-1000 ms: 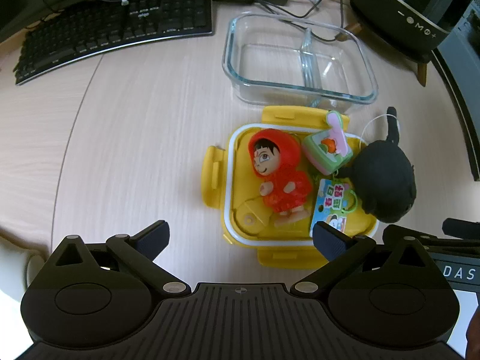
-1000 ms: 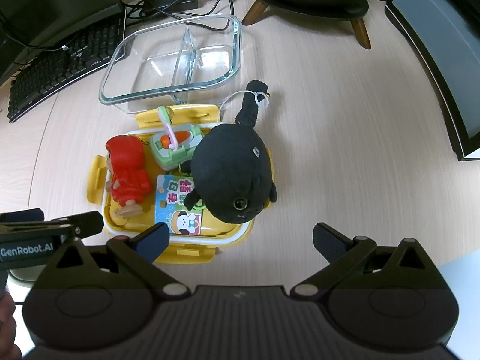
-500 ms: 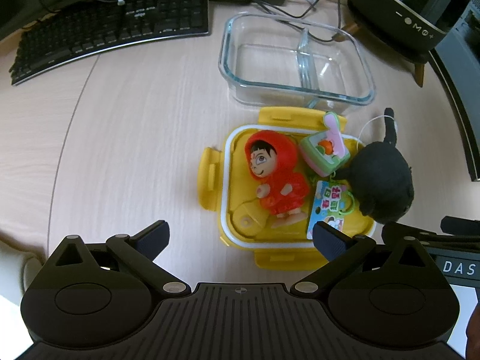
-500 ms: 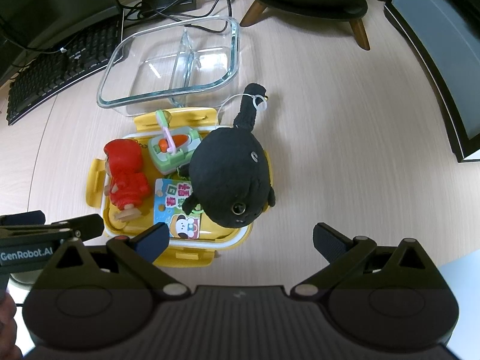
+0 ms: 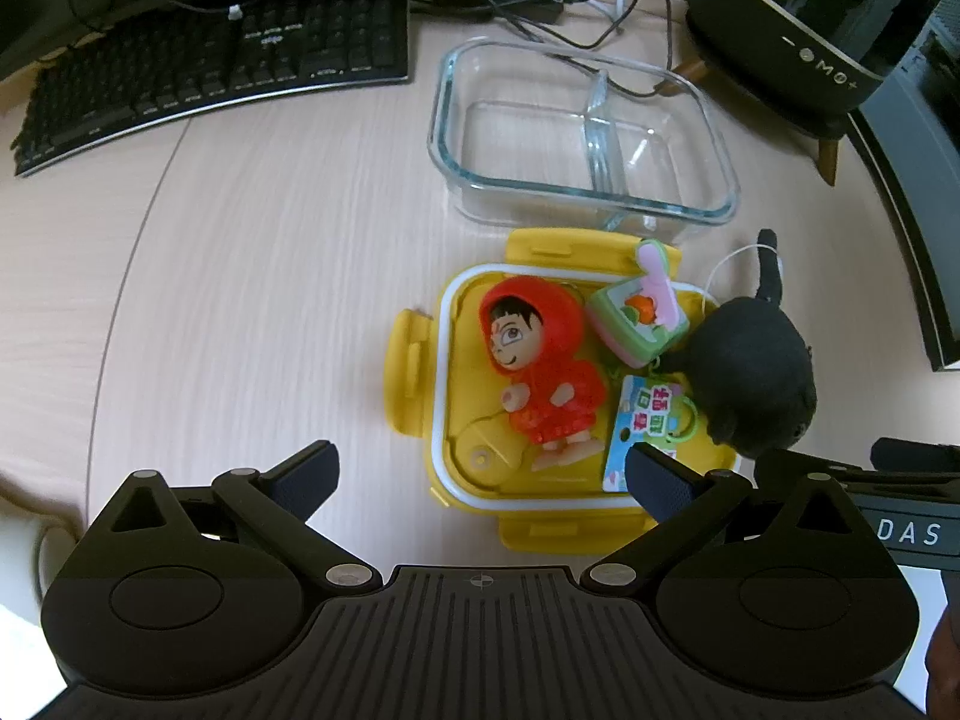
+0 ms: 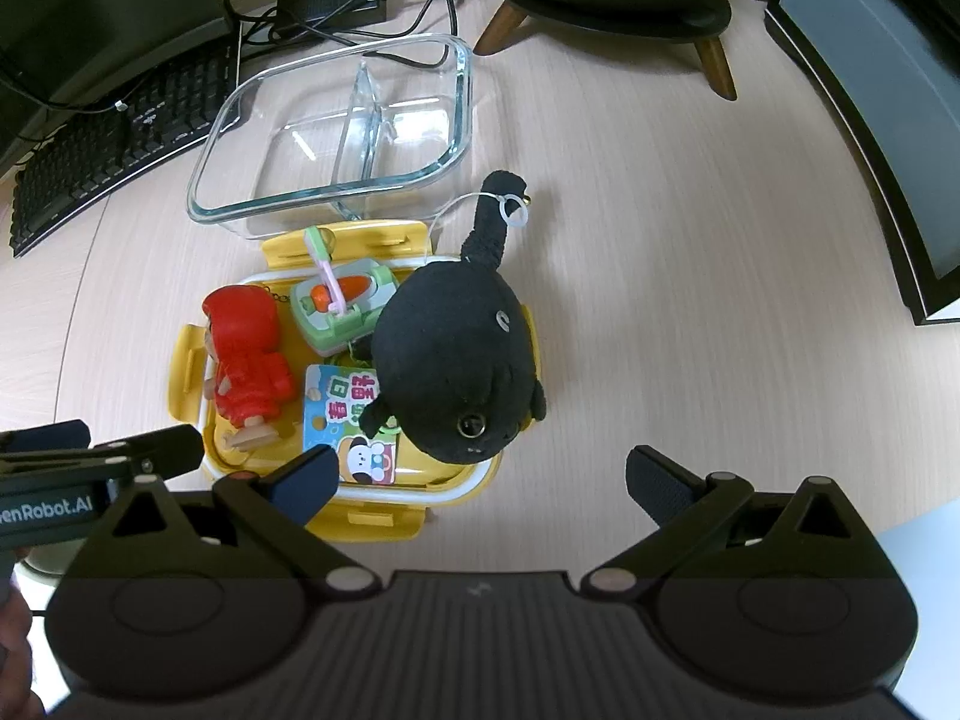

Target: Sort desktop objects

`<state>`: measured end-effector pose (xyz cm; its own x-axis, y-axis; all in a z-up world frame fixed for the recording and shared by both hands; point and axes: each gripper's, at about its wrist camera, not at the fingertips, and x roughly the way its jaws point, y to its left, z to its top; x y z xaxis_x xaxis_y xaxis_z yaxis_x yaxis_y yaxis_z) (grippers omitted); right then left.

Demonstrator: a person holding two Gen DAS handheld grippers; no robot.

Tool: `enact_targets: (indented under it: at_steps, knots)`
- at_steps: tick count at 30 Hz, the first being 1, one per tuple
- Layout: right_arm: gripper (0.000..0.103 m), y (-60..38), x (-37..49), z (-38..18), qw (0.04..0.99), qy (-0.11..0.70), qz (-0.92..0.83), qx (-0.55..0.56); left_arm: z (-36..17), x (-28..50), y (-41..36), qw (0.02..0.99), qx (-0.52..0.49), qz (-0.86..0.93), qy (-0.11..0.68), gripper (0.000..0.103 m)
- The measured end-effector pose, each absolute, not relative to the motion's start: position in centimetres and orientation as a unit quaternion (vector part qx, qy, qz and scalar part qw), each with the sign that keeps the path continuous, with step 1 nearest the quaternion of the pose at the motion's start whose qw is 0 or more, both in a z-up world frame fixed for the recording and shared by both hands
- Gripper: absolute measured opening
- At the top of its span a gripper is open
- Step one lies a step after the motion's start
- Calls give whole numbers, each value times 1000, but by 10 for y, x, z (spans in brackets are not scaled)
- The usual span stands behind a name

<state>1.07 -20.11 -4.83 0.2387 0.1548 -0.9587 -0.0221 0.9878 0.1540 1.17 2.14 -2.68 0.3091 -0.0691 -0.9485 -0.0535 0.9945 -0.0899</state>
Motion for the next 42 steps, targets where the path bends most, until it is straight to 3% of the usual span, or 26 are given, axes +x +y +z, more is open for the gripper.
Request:
enact_targets:
  at_steps: [28,42]
  knots:
    - [103,-202,15,-53,783,617,55,57,-30,17,21,804,-52,-11,592,103]
    - [102,-214,-3,-35,872,482,83,28,-50,23,33,804,-129,-63,577,103]
